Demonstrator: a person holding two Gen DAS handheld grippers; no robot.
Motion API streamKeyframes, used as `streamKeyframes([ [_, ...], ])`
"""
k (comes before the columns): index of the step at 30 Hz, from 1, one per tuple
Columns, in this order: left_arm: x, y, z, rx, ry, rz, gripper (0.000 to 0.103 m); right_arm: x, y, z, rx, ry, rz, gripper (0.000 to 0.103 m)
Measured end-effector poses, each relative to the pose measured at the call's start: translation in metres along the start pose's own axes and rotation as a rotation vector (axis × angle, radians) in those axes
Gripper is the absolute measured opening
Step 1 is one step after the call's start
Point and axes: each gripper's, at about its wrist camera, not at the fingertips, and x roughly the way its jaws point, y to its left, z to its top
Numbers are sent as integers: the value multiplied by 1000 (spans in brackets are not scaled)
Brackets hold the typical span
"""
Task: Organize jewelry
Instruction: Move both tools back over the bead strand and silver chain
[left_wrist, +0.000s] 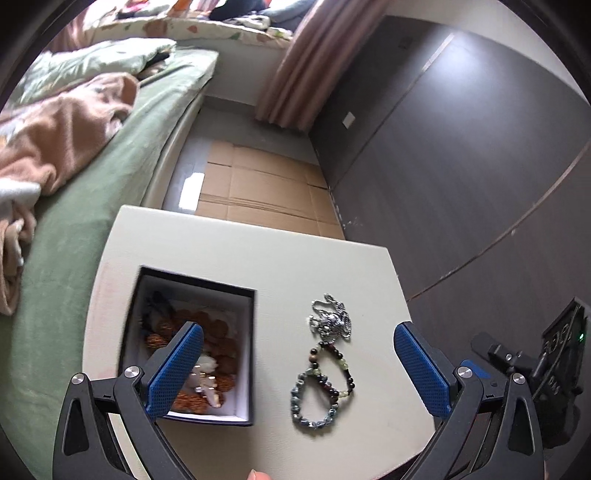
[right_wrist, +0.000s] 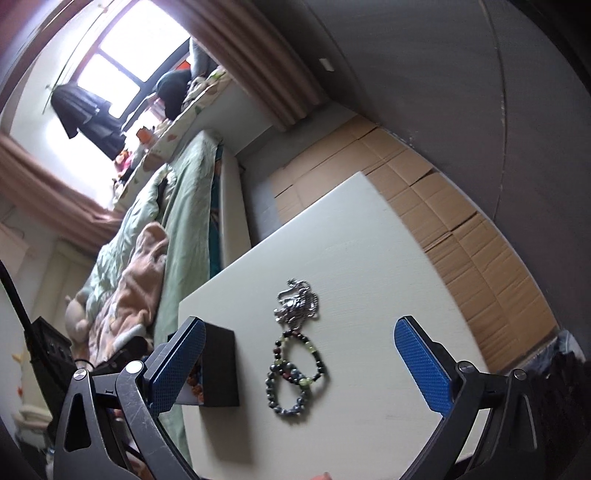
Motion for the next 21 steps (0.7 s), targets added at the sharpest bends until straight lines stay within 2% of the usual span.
streamKeyframes([
  [6,25,-27,-6,65,32,17,103,-2,-26,4,54,6,-19,103],
  [8,35,-32,-6,68,69,23,99,-2,-37,6,83,11,-22,103],
  [9,39,-35,-6,77,83,3,94,-3,-43,7,97,13,-26,103],
  [11,43,-43,-6,105,83,-11,93,-4,-53,9,123,17,-15,103],
  [12,46,-46,-6,117,84,-10,90,-4,-56,10,136,18,-6,103],
  [16,66,-50,-9,112,143,-28,62,-5,-64,12,148,12,5,103],
  [20,84,-52,-11,110,173,-13,48,3,-67,12,149,29,18,103],
  [21,89,-51,-11,105,182,-11,41,5,-68,12,150,32,19,103],
])
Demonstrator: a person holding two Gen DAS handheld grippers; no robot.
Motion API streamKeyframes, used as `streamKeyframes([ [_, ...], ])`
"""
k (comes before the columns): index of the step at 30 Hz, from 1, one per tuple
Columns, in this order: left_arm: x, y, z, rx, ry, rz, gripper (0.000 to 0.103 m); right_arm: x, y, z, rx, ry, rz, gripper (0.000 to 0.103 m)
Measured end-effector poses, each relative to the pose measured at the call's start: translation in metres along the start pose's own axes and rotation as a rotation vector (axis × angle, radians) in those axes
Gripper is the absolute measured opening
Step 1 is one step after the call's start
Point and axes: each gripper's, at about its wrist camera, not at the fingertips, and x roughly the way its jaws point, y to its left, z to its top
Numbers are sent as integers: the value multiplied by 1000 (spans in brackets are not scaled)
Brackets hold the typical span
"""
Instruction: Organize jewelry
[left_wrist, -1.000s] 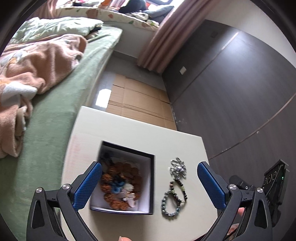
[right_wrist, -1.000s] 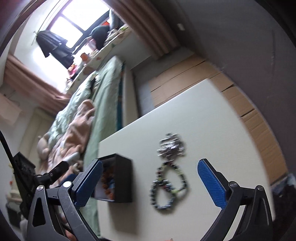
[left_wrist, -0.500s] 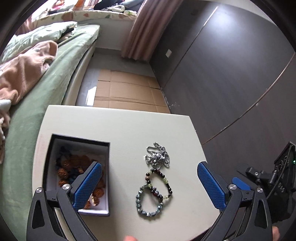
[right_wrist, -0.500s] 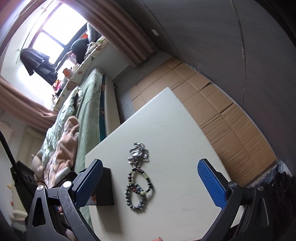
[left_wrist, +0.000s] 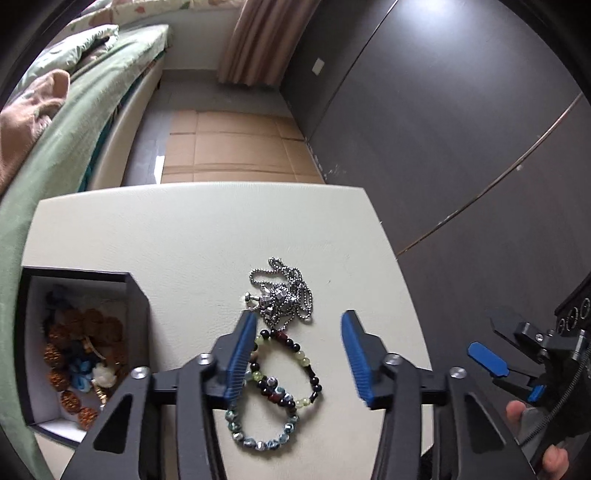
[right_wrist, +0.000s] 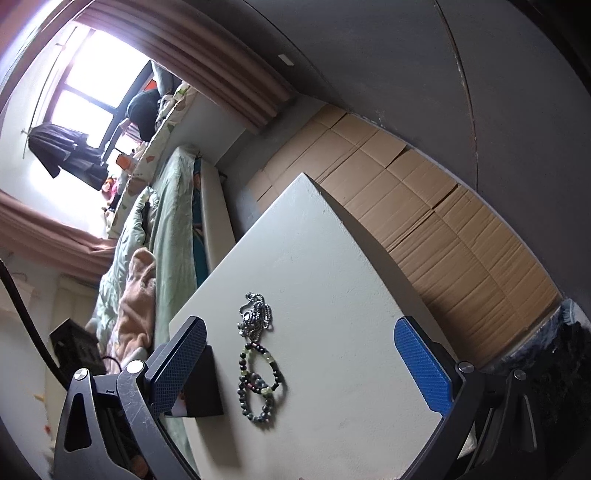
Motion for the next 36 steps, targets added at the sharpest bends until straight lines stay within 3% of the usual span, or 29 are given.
streamKeyframes([
  [1,4,1,0,-3,9,4,35,1,-1,0,3,2,-1,103],
  [4,18,5,1,-4,31,31,28,4,-4,2,14,9,3,103],
  [12,46,9,1,-3,68,55,23,5,-9,3,35,12,9,103],
  [14,52,10,1,-5,73,70,17,8,-8,3,34,18,7,103],
  [18,56,11,3,5,59,85,13,12,-7,2,27,33,-1,103],
  [19,57,12,4,3,56,86,7,12,-7,2,27,33,-2,103],
  [28,32,27,5,-68,31,15,4,25,9,-5,-41,62,-24,103],
  [31,19,31,2,-86,21,-2,4,35,17,-9,-81,89,-28,93],
  [33,13,35,1,-99,19,-16,4,44,21,-13,-108,118,-41,75],
  [36,4,40,-2,-116,15,-37,4,61,31,-22,-153,172,-59,72],
])
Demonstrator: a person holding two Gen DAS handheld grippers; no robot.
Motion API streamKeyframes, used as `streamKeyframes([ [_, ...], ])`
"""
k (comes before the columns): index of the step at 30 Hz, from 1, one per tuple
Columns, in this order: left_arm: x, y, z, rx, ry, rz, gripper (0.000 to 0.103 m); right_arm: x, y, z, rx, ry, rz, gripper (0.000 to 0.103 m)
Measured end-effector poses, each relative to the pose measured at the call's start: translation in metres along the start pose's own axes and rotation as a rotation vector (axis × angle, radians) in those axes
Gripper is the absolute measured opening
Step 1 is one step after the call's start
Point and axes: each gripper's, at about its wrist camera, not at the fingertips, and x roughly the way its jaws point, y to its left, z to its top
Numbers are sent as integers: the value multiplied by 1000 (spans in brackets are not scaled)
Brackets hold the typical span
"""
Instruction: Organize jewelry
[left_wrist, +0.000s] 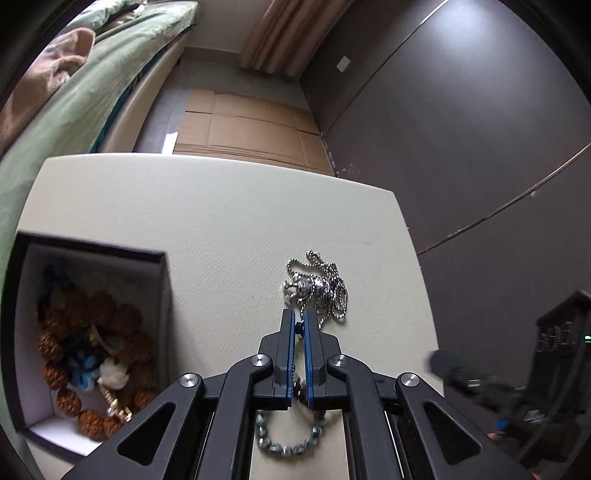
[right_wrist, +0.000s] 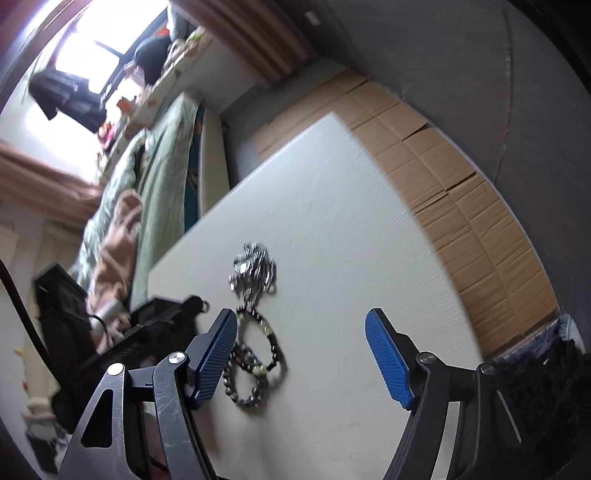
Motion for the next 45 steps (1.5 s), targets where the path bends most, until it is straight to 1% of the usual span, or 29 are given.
streamKeyframes([
  [3,-12,0,-3,-3,-15,-12,4,15,14,-5,-56,39,-35,67],
  [7,-25,2,-4,-3,-37,-15,4,36,31,-11,-127,83,-85,64],
  [10,-35,6,-3,-11,-52,-18,4,45,39,-15,-158,104,-115,53],
  [11,-38,8,-3,-14,-57,-19,4,48,42,-17,-167,110,-124,53],
  [17,-59,21,-1,-37,-85,-26,4,55,57,-21,-223,86,-193,48],
  [23,-73,24,-4,-21,-110,2,4,63,70,-22,-297,63,-271,46],
  [24,-75,24,-5,-17,-115,4,4,64,72,-22,-310,56,-286,43],
  [26,-78,24,-6,-7,-124,18,4,65,75,-24,-346,39,-340,26],
  [27,-80,26,-7,-3,-126,23,4,66,77,-27,-371,31,-372,12],
  [28,-82,26,-9,2,-128,28,4,67,79,-28,-398,27,-401,11],
  [30,-85,26,-10,17,-136,38,4,65,80,-31,-429,22,-420,10],
  [34,-93,26,-12,40,-161,65,4,59,82,-33,-427,22,-394,9],
  [36,-100,26,-13,50,-181,79,4,50,82,-32,-417,3,-372,9],
  [43,-112,32,-14,65,-206,102,4,2,89,-28,-366,-86,-234,9],
  [45,-116,33,-14,76,-222,127,4,-12,93,-29,-356,-112,-191,9],
])
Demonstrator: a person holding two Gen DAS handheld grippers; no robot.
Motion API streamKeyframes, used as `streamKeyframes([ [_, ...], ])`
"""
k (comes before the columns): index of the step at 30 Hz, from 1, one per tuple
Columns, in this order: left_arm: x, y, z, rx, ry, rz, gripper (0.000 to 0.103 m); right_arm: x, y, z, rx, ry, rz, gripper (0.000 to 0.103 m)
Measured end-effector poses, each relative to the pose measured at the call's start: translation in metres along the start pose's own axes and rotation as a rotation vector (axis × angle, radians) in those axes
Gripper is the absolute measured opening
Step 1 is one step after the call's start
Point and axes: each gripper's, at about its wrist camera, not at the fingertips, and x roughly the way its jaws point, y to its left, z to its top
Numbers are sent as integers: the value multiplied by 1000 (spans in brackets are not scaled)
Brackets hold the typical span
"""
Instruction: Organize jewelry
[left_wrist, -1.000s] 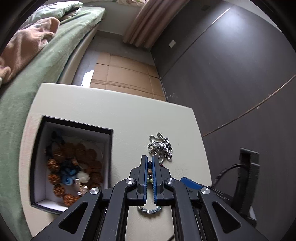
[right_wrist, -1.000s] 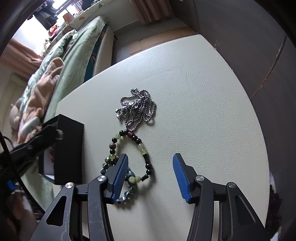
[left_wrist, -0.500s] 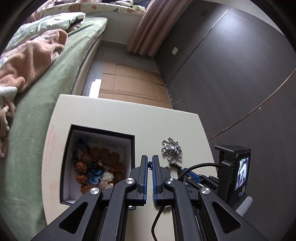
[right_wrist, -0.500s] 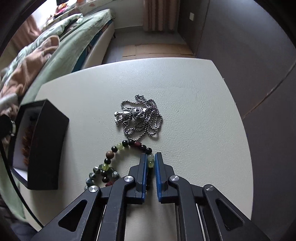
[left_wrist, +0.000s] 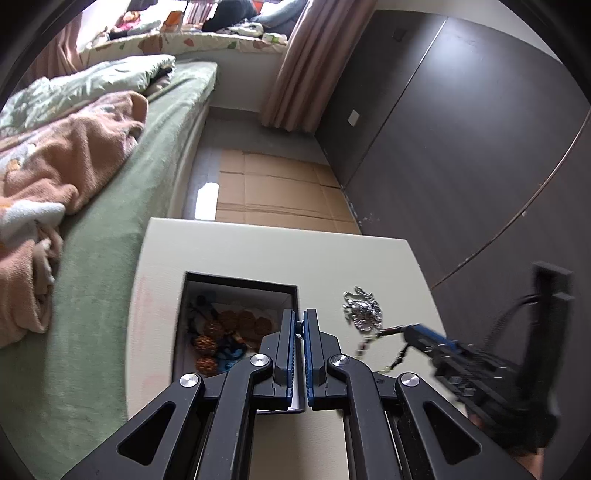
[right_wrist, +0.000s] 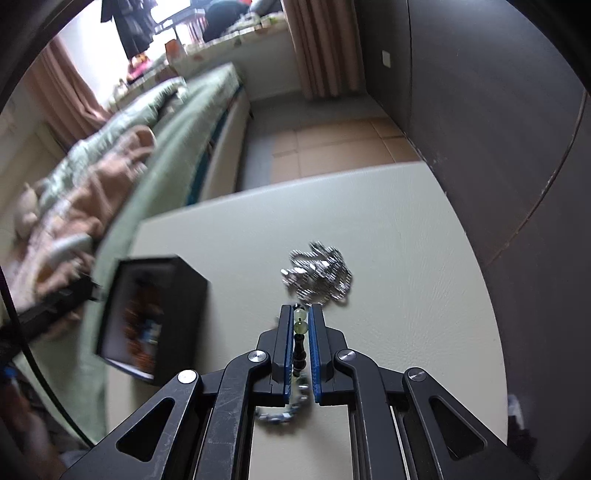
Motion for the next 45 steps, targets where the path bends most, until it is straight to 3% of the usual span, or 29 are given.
streamKeyframes([
  [9,-20,7,0,37,-79,61,4,-41,31,7,23,-129,155,9],
  [15,-36,12,0,67,-156,109,4,-48,46,8,41,-164,264,9],
  [22,-44,23,-1,77,-191,128,4,-42,67,11,31,-176,355,9],
  [28,-35,37,-2,57,-144,102,4,-27,83,13,28,-166,408,9],
  [33,-17,54,1,-28,-54,-15,4,-14,91,15,30,-148,404,9],
  [38,-8,66,3,-98,3,-41,6,-5,94,16,29,-134,400,9],
  [42,-13,78,5,-155,-12,-88,20,0,96,15,28,-122,396,9],
  [44,-15,83,6,-175,-19,-104,34,2,97,14,28,-116,398,9],
  [45,-17,85,6,-185,-26,-103,48,4,97,14,28,-113,398,9],
])
